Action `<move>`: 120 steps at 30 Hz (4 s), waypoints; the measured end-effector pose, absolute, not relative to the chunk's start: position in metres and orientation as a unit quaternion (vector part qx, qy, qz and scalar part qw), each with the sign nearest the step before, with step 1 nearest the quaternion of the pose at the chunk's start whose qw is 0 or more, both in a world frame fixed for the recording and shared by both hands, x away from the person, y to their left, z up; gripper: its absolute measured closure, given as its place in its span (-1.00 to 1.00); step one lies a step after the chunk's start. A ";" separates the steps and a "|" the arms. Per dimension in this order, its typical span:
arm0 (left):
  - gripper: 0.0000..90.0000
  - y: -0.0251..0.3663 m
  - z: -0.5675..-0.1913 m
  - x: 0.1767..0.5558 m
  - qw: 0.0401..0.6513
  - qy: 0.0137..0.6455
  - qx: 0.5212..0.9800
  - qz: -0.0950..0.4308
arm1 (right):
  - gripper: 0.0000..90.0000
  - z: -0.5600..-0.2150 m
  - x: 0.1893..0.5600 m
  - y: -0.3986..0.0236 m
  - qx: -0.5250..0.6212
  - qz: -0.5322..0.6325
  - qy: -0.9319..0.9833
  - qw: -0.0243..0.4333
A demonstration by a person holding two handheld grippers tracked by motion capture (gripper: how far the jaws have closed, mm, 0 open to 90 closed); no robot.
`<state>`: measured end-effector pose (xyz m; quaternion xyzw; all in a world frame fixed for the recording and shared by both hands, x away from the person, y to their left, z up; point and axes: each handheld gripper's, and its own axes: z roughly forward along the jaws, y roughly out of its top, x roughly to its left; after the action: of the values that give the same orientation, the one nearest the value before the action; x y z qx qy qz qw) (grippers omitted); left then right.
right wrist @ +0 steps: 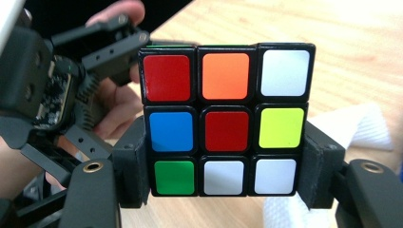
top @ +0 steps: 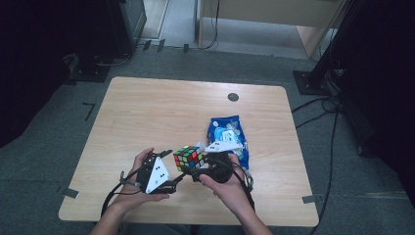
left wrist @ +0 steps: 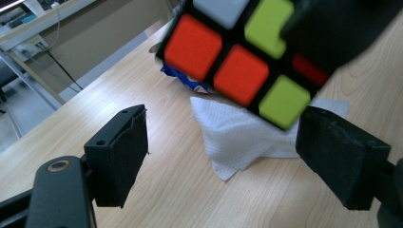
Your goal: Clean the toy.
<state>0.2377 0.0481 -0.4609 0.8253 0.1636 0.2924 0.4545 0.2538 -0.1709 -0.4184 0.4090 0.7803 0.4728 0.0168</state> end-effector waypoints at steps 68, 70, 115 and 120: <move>-0.24 0.098 -0.451 0.259 0.521 0.245 0.780 0.246 | 0.03 -0.506 0.273 -0.153 0.416 0.422 0.780 0.203; -0.24 0.097 -0.451 0.259 0.523 0.244 0.780 0.244 | 0.17 -0.515 0.276 -0.154 0.414 0.417 0.781 0.212; -0.24 0.056 -0.468 0.243 0.523 0.212 0.805 0.184 | 0.95 -0.406 0.222 -0.154 0.277 0.600 0.731 0.172; -0.24 0.056 -0.464 0.240 0.532 0.202 0.801 0.187 | 0.94 -0.415 0.226 -0.152 0.285 0.593 0.733 0.172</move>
<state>0.2395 0.0556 -0.4644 0.8009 0.2020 0.1866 0.5319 0.2262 -0.1516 -0.4153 0.2850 0.7328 0.5934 0.1723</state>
